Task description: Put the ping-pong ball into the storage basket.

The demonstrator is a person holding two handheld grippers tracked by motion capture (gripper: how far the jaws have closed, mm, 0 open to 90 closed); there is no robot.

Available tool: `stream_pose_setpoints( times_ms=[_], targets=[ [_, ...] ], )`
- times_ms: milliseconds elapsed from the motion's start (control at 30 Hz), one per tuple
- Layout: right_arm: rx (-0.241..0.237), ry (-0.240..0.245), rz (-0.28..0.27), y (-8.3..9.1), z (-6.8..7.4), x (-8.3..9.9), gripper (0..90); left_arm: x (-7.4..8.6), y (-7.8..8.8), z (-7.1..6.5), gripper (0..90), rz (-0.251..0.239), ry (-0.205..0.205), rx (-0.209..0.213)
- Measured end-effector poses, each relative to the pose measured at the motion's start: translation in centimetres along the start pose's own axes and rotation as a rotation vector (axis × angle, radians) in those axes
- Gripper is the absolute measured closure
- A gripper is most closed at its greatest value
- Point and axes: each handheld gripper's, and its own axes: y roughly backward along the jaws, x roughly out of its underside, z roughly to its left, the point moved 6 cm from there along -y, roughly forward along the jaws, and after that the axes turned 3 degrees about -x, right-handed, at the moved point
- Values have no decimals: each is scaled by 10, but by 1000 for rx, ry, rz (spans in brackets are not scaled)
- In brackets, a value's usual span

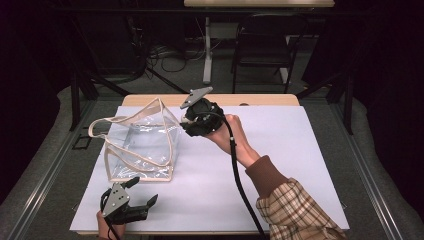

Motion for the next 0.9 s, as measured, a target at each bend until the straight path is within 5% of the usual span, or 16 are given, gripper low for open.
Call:
stream_pose_setpoints(
  times_ms=[900],
  targets=[
    [-8,45,1,-7,14,-18,509,0,0,0,160,0,-3,2]
  ],
)
